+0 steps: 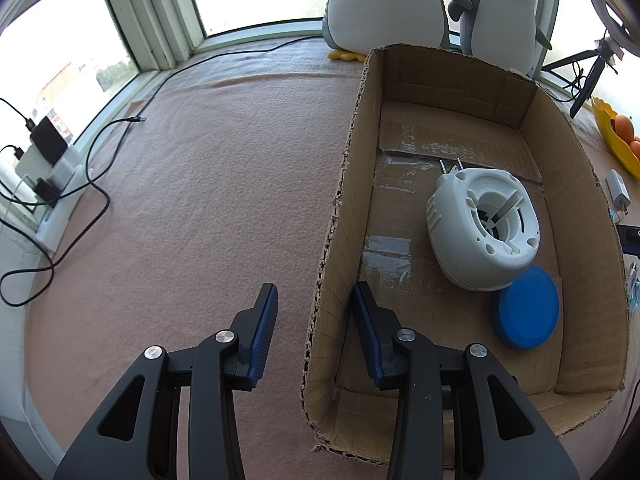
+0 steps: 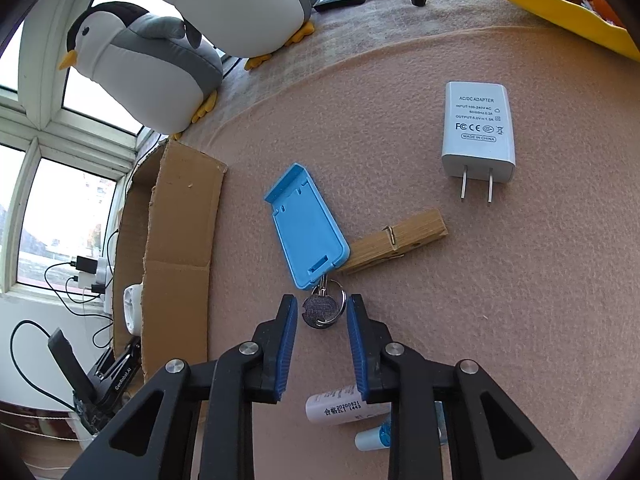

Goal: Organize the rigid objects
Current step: 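Move the right tool to the keyring by the blue stand and grasp it, then carry the keyring with the right tool into the box and release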

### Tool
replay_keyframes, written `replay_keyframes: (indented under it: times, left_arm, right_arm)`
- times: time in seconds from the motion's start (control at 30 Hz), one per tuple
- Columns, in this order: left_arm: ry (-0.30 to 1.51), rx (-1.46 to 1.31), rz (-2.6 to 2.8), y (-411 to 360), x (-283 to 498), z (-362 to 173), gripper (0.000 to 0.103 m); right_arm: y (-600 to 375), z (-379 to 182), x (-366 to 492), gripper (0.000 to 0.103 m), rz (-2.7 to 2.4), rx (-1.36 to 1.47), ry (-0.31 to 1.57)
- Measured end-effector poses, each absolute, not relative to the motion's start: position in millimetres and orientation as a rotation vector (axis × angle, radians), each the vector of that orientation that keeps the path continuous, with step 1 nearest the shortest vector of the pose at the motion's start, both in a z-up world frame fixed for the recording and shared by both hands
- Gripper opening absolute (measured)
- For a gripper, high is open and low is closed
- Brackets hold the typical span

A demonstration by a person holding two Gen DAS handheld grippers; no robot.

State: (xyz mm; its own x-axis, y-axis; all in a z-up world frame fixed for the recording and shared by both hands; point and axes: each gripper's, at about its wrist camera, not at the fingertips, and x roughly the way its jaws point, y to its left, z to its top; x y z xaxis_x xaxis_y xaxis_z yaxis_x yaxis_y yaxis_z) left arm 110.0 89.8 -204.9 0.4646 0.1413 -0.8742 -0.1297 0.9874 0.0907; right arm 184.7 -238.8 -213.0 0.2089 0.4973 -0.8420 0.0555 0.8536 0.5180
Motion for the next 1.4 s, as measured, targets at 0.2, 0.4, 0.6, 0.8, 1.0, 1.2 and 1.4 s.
replay_keyframes:
  times: [0.2,0.4,0.6,0.8,1.0,1.2,1.4]
  left_arm:
    - [1.075,0.013,0.166,90,110,-205,0.038]
    - [1.075,0.013,0.166,90,110,-205,0.038]
    - [1.074,0.012,0.166,89,110,-205,0.038]
    - [1.074,0.012,0.166,89,110,-205,0.038]
    - [1.074,0.012,0.166,89,109,-205,0.038]
    - [1.074,0.012,0.166,90,109,-205,0.038]
    - [1.074,0.011,0.166,90,109,-205,0.038]
  right_arm:
    - [-237,-214,187,0.014,0.315,0.484,1.341]
    - [-234,-215,187,0.005,0.304,0.441,1.340]
    - [-232,-208,184,0.003,0.304,0.407,1.314]
    - [-233,-202,180,0.002,0.307,0.385,1.299]
    - [-228,-195,171,0.002,0.316,0.329,1.278]
    - [-226,-192,171,0.002,0.314,0.319,1.269]
    - [-221,-173,165,0.002,0.338,0.282,1.228]
